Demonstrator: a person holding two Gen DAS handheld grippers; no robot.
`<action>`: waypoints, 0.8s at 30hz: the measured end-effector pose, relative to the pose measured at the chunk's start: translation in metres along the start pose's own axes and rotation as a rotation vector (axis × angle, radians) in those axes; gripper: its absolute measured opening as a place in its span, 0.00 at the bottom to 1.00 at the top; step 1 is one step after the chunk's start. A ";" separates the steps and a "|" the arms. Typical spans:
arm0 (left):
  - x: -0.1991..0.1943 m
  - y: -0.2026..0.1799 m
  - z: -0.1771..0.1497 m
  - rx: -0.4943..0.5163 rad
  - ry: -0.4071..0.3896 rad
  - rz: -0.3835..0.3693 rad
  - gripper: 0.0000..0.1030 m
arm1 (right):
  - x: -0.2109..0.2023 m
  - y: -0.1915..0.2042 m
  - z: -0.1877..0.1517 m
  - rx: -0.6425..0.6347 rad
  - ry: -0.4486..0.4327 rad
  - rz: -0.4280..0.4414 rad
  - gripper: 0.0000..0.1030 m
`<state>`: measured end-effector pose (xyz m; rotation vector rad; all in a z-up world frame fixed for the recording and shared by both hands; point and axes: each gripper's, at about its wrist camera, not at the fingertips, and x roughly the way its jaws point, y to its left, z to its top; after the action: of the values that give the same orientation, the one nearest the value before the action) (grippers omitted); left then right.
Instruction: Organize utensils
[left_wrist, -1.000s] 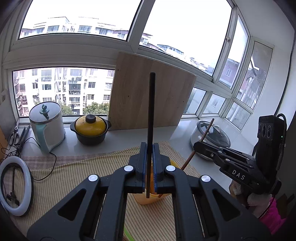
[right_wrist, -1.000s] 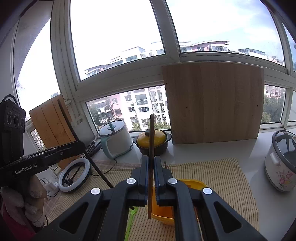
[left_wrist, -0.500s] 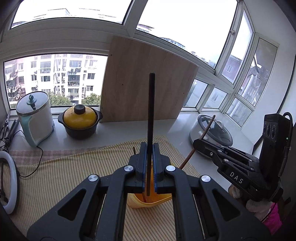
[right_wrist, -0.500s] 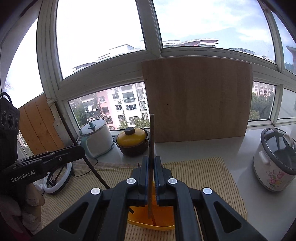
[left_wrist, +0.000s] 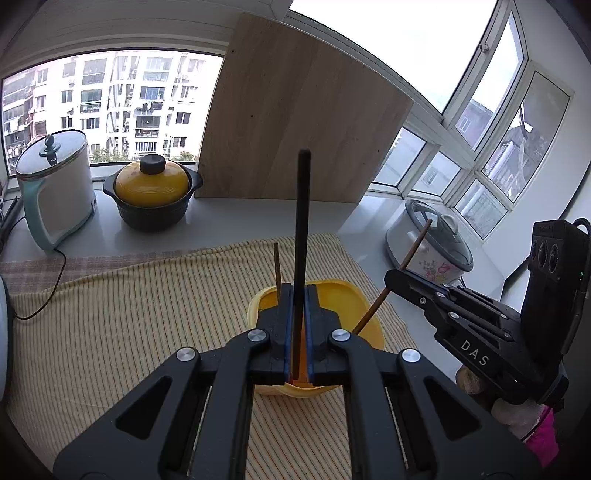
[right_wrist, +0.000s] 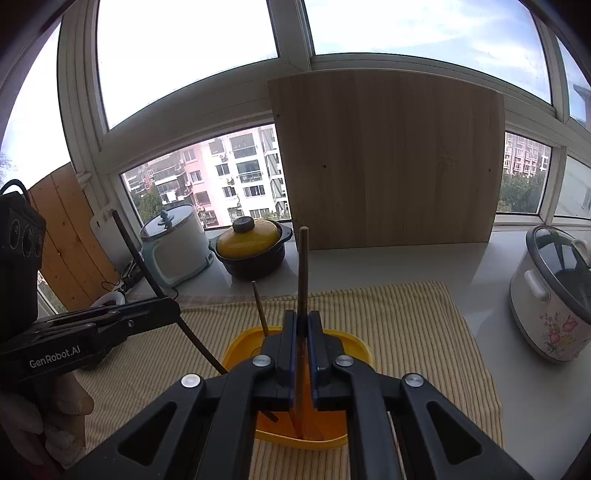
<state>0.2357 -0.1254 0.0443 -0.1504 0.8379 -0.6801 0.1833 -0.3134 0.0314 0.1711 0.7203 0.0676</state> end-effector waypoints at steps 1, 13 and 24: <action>0.002 0.000 -0.002 0.001 0.008 -0.002 0.03 | 0.002 0.001 -0.001 -0.001 0.007 0.001 0.03; 0.010 -0.005 -0.014 0.031 0.065 -0.001 0.03 | 0.017 0.004 -0.007 -0.008 0.054 0.006 0.03; -0.025 0.007 -0.017 0.030 0.030 -0.011 0.20 | 0.004 0.004 -0.010 0.009 0.036 0.014 0.28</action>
<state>0.2146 -0.1026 0.0458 -0.1181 0.8560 -0.7062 0.1797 -0.3080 0.0220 0.1842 0.7557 0.0809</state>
